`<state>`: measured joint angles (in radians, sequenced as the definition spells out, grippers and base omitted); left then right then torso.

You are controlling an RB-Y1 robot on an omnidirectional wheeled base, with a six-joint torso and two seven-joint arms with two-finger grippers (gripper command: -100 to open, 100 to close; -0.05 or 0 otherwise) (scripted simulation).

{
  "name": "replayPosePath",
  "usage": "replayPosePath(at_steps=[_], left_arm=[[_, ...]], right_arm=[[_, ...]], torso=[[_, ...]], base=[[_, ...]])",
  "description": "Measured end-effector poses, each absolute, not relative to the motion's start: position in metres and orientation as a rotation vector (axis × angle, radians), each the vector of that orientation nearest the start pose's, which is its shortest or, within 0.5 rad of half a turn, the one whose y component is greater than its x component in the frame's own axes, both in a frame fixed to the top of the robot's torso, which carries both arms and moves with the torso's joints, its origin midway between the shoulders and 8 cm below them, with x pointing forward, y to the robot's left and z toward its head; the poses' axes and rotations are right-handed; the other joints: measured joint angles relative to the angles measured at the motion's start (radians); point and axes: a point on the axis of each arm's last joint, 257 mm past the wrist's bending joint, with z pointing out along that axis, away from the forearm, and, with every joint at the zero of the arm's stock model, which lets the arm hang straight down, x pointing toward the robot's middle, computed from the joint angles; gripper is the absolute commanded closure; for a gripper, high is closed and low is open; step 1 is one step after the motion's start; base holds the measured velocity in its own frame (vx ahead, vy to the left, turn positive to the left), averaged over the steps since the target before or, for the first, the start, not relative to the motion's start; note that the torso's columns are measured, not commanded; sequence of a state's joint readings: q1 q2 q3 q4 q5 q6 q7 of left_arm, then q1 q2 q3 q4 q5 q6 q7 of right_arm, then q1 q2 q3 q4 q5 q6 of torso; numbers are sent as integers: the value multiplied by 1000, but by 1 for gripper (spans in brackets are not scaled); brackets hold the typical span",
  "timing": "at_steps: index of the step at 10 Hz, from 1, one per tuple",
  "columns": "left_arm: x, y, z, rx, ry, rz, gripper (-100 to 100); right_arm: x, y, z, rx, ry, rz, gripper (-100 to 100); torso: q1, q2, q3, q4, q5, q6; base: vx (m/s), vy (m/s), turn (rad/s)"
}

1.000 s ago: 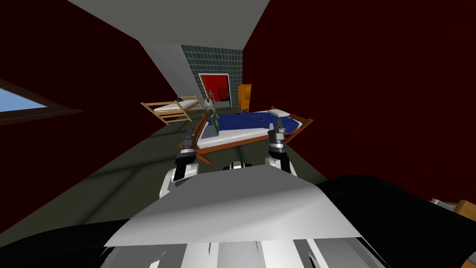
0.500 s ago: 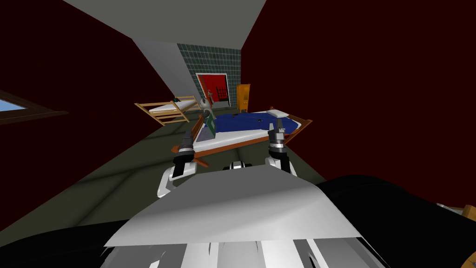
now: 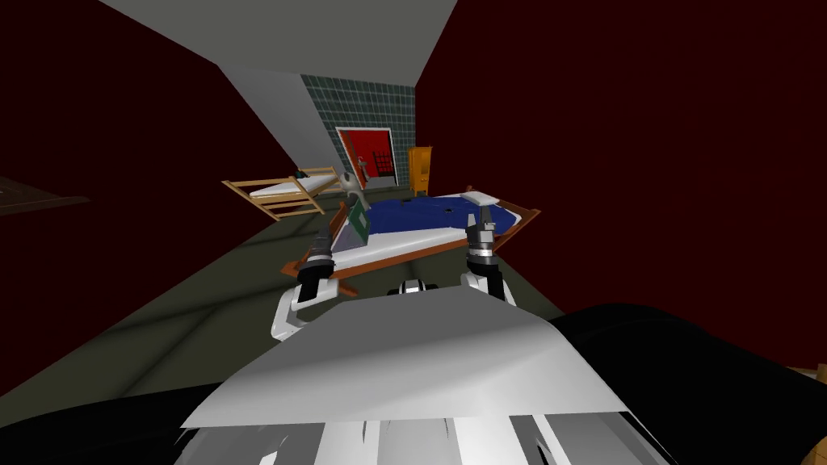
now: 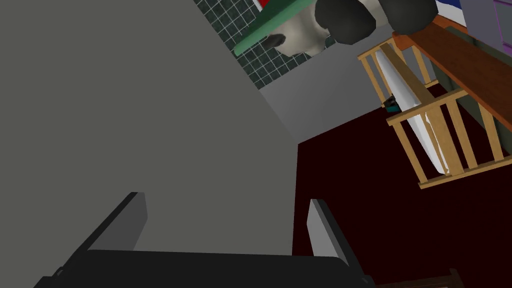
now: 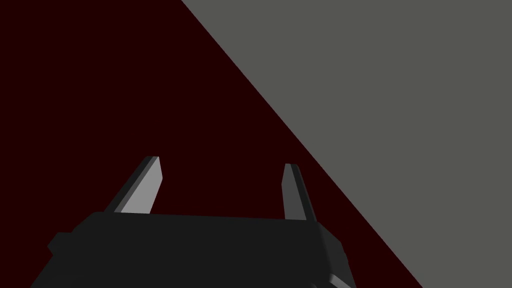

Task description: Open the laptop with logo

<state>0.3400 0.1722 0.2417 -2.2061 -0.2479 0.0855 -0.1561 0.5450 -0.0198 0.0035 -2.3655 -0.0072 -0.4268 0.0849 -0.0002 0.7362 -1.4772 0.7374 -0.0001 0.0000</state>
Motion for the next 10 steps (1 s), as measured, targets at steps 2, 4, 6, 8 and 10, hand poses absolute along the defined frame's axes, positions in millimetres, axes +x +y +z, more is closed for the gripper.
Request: replayPosePath(at_steps=[2, 4, 6, 8, 10], left_arm=[[424, 402, -60, -747, 1113, -519, -100], [424, 416, -64, -778, 1120, -473, -100], [423, 434, -77, -837, 1126, -414, -100], [422, 447, -87, -893, 1126, -383, -100], [420, 452, -101, -957, 1119, -371, -100]], right_arm=[[336, -280, 34, 637, 665, 1211, 0], [336, -280, 34, 637, 665, 1211, 0], [336, -280, 34, 637, 665, 1211, 0], [336, -280, 34, 637, 665, 1211, 0], [336, -280, 34, 637, 665, 1211, 0]], torso=[[0, 3, 2, 1, 0, 0], [0, 3, 2, 1, 0, 0], [-2, 0, 0, 0, 0, 0], [3, 4, 3, 1, 1, 0], [2, 4, 3, 1, 1, 0]], base=[[102, -74, -39], [130, -85, -49], [125, -105, -36], [84, -47, -26], [50, -29, -19]])
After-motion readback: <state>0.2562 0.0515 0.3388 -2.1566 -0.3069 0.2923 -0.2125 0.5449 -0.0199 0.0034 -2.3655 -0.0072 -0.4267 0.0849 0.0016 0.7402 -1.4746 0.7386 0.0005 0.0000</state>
